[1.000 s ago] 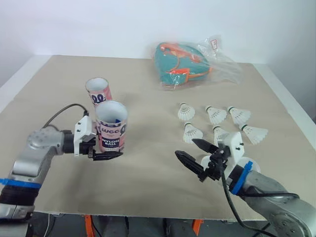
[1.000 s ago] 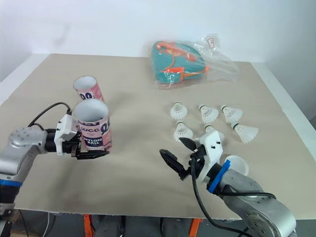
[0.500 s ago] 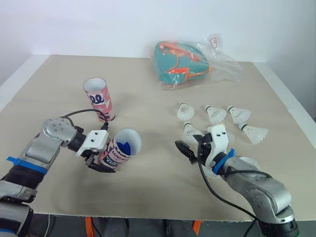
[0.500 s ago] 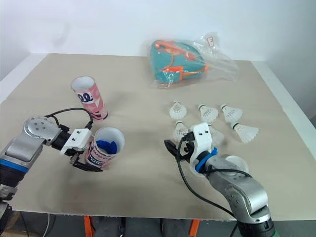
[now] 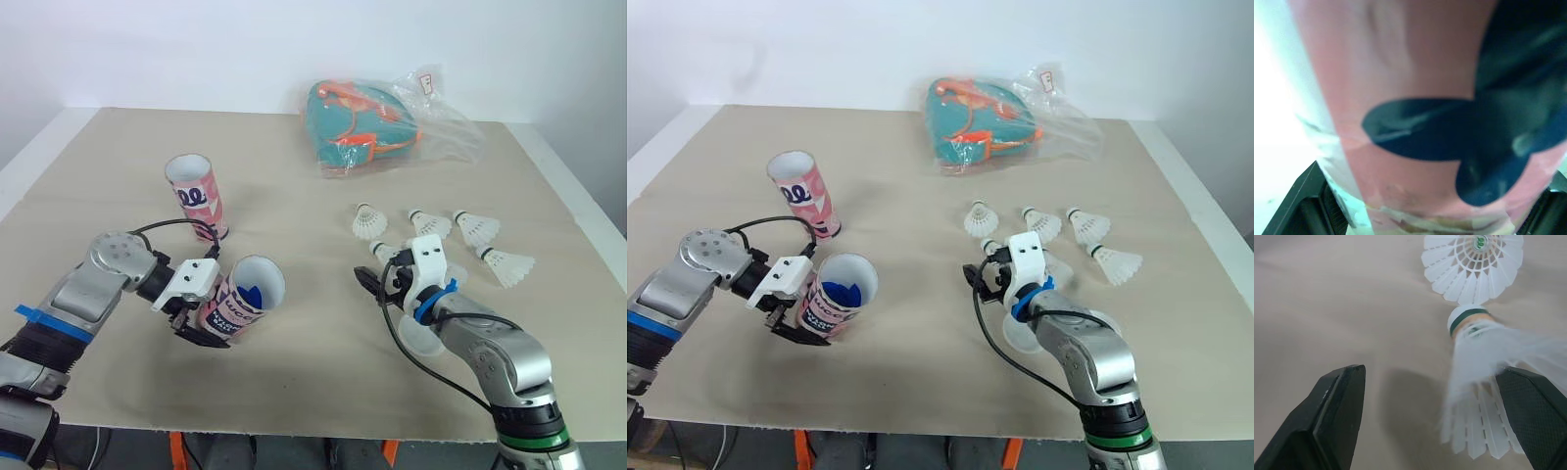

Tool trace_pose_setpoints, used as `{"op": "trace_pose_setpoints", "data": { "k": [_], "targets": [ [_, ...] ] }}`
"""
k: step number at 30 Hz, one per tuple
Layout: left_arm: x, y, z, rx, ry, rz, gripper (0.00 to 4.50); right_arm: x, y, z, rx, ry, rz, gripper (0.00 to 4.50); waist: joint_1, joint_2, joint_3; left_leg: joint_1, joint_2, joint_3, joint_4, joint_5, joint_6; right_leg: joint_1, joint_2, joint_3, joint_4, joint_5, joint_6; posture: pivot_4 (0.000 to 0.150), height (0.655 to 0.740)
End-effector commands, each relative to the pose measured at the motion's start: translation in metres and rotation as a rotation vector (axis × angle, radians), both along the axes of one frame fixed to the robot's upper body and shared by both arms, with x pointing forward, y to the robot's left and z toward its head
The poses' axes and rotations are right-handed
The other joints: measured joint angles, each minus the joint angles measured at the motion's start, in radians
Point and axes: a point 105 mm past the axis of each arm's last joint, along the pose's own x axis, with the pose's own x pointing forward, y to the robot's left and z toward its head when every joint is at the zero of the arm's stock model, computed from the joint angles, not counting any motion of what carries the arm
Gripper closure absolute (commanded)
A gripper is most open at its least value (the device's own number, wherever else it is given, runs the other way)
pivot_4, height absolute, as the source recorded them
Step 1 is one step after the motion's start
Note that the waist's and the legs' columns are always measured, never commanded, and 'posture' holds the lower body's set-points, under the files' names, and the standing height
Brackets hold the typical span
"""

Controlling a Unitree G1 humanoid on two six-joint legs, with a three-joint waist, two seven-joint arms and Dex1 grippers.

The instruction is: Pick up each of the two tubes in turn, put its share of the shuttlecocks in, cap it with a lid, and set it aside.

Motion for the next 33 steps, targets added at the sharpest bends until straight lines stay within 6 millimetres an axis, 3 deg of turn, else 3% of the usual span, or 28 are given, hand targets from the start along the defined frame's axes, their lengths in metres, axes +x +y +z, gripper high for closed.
{"op": "trace_pose_setpoints", "data": {
  "k": [1,8,15,20,22,33],
  "targets": [
    [-0.006,0.000,-0.002,0.007,0.022,-0.026,0.84,0.004,0.001,0.011,-0.001,-0.046,-0.007,0.89,0.000,0.000,0.000,0.000,0.000,0.000,0.000,0.000,0.000,0.000,0.000,0.000,0.000,0.000,0.000,0.150,0.7400],
    [-0.006,0.000,-0.004,0.009,0.027,-0.026,0.84,0.000,0.005,0.017,0.008,-0.075,0.015,4.34,0.000,0.000,0.000,0.000,0.000,0.000,0.000,0.000,0.000,0.000,0.000,0.000,0.000,0.000,0.000,0.150,0.7400],
    [-0.007,-0.002,-0.004,0.013,0.042,-0.034,0.84,-0.023,0.025,0.052,0.035,-0.209,0.214,4.43,0.000,0.000,0.000,0.000,0.000,0.000,0.000,0.000,0.000,0.000,0.000,0.000,0.000,0.000,0.000,0.150,0.7400],
    [-0.010,-0.002,-0.004,0.026,0.078,-0.046,0.84,-0.083,0.058,0.103,0.040,-0.367,0.701,4.43,0.000,0.001,0.001,0.000,0.000,-0.002,0.000,0.000,0.000,0.001,0.000,-0.001,0.000,0.000,0.000,0.150,0.7400],
    [-0.009,-0.002,-0.002,0.032,0.092,-0.047,0.84,-0.098,0.068,0.116,-0.022,-0.410,0.867,4.43,0.000,0.004,0.003,0.000,0.000,-0.002,0.001,0.000,0.000,0.001,0.000,-0.001,0.000,0.000,0.000,0.150,0.7400],
    [0.000,-0.001,-0.001,0.073,0.085,-0.068,0.84,-0.090,0.093,0.111,-0.420,-0.438,1.177,4.43,0.001,0.008,0.005,0.000,0.001,-0.003,0.002,0.001,0.001,0.001,0.002,-0.003,0.001,0.000,-0.001,0.150,0.7400]
  ]
}}
